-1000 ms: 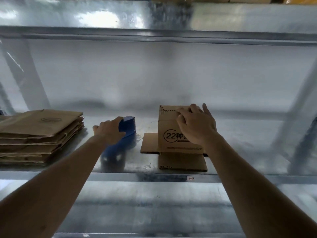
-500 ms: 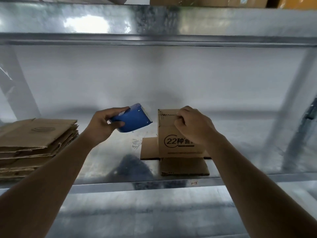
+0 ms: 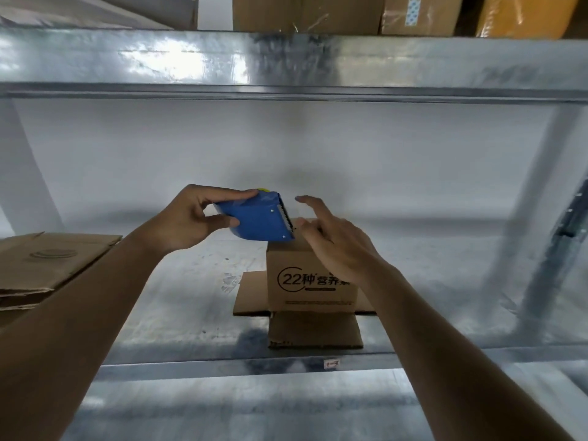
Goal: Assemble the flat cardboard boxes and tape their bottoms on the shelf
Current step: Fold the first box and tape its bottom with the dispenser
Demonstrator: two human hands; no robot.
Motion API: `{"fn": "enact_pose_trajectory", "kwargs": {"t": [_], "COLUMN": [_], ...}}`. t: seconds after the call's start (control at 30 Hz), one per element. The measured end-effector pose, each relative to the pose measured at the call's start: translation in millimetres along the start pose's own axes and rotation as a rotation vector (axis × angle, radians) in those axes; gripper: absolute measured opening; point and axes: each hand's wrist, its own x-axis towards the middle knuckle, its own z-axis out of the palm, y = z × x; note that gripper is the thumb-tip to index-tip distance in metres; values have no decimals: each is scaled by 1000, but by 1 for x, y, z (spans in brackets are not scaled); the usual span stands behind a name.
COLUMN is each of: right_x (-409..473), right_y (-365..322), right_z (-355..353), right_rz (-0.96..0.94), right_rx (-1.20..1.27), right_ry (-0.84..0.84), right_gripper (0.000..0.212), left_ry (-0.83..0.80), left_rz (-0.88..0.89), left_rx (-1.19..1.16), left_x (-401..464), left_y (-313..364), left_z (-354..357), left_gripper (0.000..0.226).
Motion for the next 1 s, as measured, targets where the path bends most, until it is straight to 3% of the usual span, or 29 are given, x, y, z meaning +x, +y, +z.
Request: {"fn": "enact_pose_trajectory", "kwargs": {"t": [0.27,0.7,0.8,1.0], "right_x": [1,11,11,10], "right_y": [8,6,4,3], "right_z": [6,2,-4,-17], "right_rz": [0,171,195,193], "right_rx": [-90,35,85,128], "right_ry": [112,109,79,-13], "right_gripper": [16,26,27,32], "left_ry": [-72,-175,-188,-225], "left_rz": [-21,-45,-16,-57], "left_rx": [5,68,154,94], "left_x": [12,18,21,31], "left_y": [8,11,10,15], "left_z": [7,20,26,10], "left_gripper": [58,59,67,61]}}
